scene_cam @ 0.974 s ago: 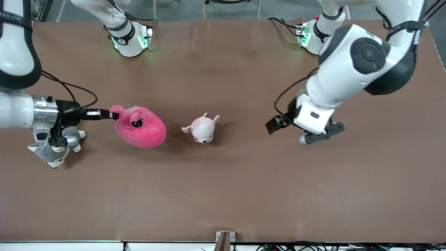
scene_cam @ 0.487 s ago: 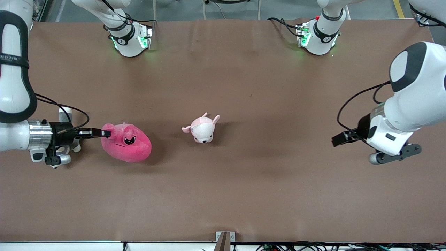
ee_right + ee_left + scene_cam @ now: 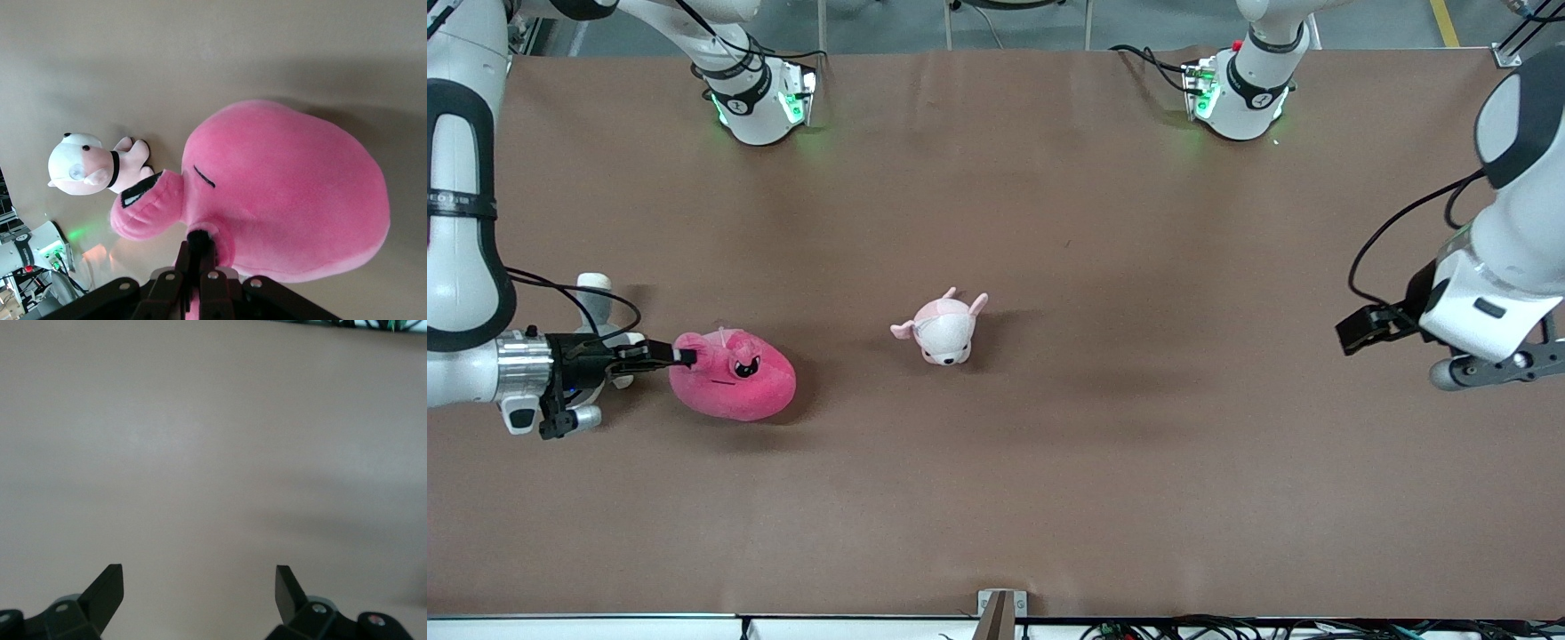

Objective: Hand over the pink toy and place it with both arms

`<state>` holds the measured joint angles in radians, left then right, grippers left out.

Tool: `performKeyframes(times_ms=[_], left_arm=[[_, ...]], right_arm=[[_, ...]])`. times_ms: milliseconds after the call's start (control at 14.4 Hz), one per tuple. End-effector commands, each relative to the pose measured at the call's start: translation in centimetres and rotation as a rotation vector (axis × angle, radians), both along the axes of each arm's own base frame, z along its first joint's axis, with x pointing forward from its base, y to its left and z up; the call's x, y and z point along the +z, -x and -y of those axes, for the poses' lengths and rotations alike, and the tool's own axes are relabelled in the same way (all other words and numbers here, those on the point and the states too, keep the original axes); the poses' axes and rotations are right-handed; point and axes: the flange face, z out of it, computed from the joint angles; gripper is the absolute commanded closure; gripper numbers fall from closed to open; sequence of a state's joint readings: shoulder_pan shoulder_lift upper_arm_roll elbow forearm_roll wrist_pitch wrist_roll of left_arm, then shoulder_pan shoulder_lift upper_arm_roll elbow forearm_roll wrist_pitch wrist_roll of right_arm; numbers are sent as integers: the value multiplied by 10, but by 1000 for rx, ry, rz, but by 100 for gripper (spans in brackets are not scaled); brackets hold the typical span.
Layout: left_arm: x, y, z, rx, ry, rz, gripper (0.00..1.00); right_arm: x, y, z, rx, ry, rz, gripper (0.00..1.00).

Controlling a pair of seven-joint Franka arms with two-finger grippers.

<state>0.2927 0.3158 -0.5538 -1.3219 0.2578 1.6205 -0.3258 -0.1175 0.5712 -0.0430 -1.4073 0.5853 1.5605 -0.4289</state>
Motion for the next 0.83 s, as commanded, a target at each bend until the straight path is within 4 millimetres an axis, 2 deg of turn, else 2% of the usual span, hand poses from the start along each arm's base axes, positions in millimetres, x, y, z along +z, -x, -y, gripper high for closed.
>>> performKeyframes(times_ms=[0,209,278,487,557,765], left_arm=[[20,22,1,-91,-42,-39,0],[45,46,13,-96,-39,-42,0],[47,58,14,-88,-35,-51,0],[49,93,-4,-106,31,-90,0],[50,105,-4,-111,26,-95,0],[51,120,-7,-110,30,-99,0]], right_arm=[[-5,-5,4,62,-11,23,100],[-8,-4,12,117,-13,56,100],[-14,-3,13,134,-21,58,100],[-21,1,13,160,-41,28,99],[-21,3,12,164,-44,19,99],[-21,7,9,180,-63,-8,99]])
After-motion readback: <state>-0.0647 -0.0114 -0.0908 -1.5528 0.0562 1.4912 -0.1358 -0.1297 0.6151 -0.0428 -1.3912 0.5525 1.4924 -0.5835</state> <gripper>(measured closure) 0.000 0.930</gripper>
